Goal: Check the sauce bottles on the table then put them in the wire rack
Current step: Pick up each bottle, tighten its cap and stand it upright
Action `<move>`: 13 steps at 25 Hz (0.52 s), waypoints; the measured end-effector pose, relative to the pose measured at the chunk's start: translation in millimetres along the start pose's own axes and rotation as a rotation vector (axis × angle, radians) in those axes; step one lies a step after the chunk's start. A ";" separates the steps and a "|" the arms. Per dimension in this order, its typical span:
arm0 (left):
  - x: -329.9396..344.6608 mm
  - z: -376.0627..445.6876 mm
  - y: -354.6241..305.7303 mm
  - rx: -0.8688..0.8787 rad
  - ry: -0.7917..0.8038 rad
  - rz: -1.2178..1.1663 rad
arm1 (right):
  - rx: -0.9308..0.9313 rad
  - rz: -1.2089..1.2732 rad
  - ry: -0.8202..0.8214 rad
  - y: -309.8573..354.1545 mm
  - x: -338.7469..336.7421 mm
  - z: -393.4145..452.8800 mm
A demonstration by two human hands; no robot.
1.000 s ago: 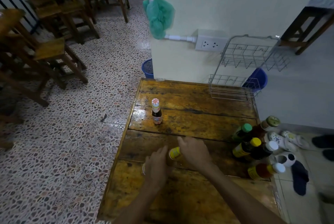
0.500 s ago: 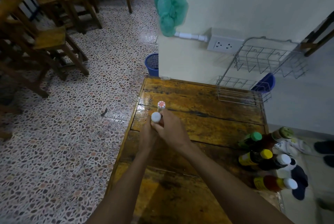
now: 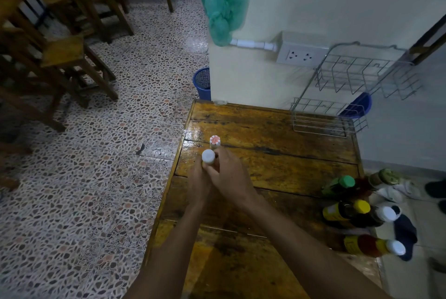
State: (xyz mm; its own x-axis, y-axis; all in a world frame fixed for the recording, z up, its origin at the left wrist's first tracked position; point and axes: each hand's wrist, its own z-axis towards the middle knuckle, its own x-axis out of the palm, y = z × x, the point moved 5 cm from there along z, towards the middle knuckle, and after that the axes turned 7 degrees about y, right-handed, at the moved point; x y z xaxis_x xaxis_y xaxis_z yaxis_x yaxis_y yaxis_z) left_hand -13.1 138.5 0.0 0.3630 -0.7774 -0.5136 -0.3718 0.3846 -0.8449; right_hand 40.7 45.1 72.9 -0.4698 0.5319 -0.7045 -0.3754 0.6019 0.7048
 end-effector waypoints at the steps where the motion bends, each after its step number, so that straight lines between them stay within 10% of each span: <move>1: 2.8 1.3 4.3 0.003 0.006 0.020 | -0.005 -0.007 0.005 -0.4 -1.6 -1.2; 9: 6.8 -17.0 16.6 -0.152 0.129 -0.249 | 0.004 0.004 0.090 -15.9 -27.2 -23.0; 13: 34.3 -58.1 45.9 -0.269 0.183 0.408 | 0.039 -0.081 0.046 -47.6 -65.4 -75.4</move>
State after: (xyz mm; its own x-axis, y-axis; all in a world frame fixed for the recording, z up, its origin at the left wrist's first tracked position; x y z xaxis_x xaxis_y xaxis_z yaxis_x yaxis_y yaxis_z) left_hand -67.4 100.6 -47.7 -0.0033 -0.6748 -0.7380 -0.6669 0.5514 -0.5012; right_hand 29.1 -63.2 91.7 -0.4757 0.4527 -0.7542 -0.3826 0.6656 0.6408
